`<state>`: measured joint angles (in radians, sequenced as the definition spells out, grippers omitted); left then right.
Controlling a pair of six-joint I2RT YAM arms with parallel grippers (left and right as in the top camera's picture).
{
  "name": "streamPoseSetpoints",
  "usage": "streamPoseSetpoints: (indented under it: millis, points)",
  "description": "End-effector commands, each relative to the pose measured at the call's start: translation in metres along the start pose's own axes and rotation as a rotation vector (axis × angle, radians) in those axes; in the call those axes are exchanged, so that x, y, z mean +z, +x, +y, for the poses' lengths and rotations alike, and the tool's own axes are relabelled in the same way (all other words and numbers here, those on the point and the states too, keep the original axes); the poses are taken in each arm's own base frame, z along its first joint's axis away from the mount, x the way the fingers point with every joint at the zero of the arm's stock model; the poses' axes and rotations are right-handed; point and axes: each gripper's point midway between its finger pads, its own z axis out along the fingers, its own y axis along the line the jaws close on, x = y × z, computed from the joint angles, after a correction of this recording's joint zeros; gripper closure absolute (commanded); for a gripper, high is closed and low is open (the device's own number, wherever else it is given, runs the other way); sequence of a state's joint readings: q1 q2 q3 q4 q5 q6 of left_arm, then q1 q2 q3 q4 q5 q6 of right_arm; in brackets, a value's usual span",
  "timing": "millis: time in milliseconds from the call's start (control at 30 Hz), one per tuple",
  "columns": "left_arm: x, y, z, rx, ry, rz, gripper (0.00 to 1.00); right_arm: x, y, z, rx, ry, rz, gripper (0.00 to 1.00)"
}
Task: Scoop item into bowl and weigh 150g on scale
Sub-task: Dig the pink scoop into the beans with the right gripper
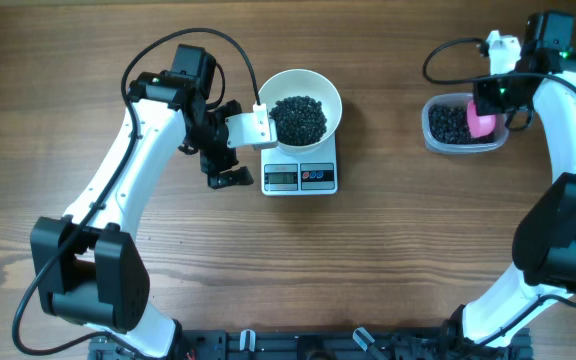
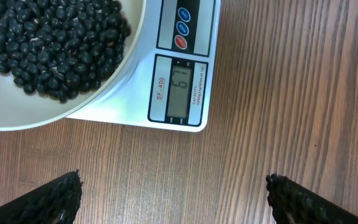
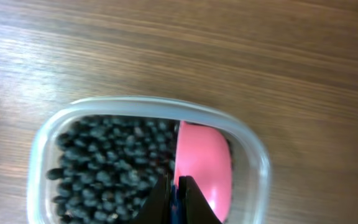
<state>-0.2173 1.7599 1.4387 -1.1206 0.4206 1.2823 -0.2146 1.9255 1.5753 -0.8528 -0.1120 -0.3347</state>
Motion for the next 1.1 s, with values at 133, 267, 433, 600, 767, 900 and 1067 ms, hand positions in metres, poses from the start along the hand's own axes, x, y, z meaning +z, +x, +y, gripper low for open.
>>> streamPoseSetpoints:
  millis: [133, 267, 433, 600, 767, 900, 1067]
  points:
    - [0.003, -0.003, -0.004, 0.018, 0.019, -0.019, 0.0, 0.044, 0.017, 0.035, 0.261, -0.191, 0.031, 0.96]
    - [0.003, -0.003, -0.004, 0.018, 0.019, -0.019, 0.0, 0.041, 0.006, 0.049, 0.299, -0.291, -0.005, 0.96]
    - [0.003, -0.003, -0.004, 0.018, 0.019, -0.019, 0.0, 0.037, -0.006, 0.041, 0.418, -0.333, -0.053, 0.96]
    - [0.003, -0.003, -0.004, 0.018, 0.019, -0.019, 0.0, 0.025, -0.016, 0.018, 0.496, -0.424, -0.141, 0.96]
    - [0.003, -0.003, -0.004, 0.018, 0.019, -0.019, 0.0, 0.017, -0.01, -0.002, 0.58, -0.471, -0.159, 0.96]
    - [0.003, -0.003, -0.004, 0.018, 0.019, -0.019, 0.0, 0.018, 0.0, 0.005, 0.59, -0.476, -0.104, 0.96]
    - [0.003, -0.003, -0.004, 0.018, 0.019, -0.019, 0.0, 0.025, 0.004, 0.003, 0.579, -0.413, -0.083, 0.96]
